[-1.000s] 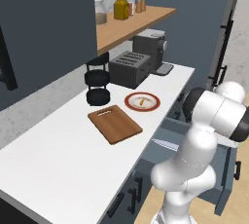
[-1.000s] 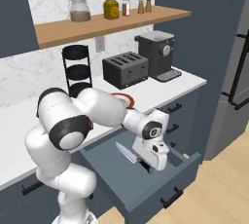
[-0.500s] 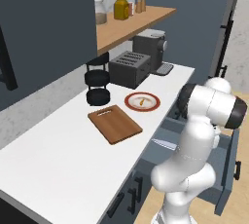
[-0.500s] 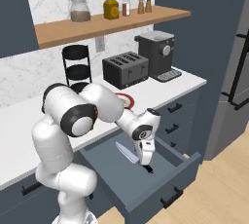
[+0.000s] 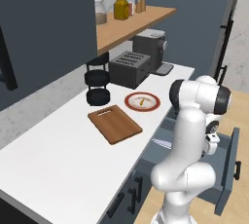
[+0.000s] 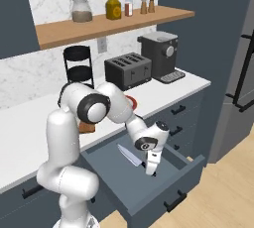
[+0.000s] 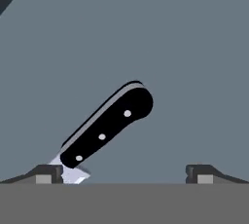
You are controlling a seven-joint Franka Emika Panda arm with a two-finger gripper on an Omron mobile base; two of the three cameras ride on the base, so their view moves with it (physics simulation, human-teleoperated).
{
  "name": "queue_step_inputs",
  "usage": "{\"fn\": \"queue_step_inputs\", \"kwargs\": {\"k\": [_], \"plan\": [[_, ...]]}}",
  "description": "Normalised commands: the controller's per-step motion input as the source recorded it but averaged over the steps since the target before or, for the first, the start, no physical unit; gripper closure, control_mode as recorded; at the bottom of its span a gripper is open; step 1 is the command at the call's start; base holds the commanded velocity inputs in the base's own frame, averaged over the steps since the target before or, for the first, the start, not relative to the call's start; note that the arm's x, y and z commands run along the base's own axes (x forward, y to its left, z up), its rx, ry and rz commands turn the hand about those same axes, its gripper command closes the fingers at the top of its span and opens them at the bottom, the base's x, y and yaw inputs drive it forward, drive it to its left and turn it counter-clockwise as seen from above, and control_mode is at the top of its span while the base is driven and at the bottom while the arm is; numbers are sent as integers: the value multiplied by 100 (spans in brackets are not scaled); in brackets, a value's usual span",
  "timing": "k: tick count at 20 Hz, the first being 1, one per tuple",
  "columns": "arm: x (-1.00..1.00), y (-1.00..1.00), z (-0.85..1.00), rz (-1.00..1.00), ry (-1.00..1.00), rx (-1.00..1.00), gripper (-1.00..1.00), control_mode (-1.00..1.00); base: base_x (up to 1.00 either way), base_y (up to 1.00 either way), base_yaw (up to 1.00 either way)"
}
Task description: Pick up the knife from the drawer and place it on the cutting board. Then place the meat from the plate to the cutting board.
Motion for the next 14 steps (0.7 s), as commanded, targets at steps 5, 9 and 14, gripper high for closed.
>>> {"fn": "queue_step_inputs", "kwargs": {"k": [5,9,14], "plan": [[45,-15,-57,-2,0,0,-100,-100,0,0,0],[41,0,-35,-2,-1,0,-100,-100,0,0,0],[10,-5,-24,-4,-1,0,-100,-100,0,0,0]]}}
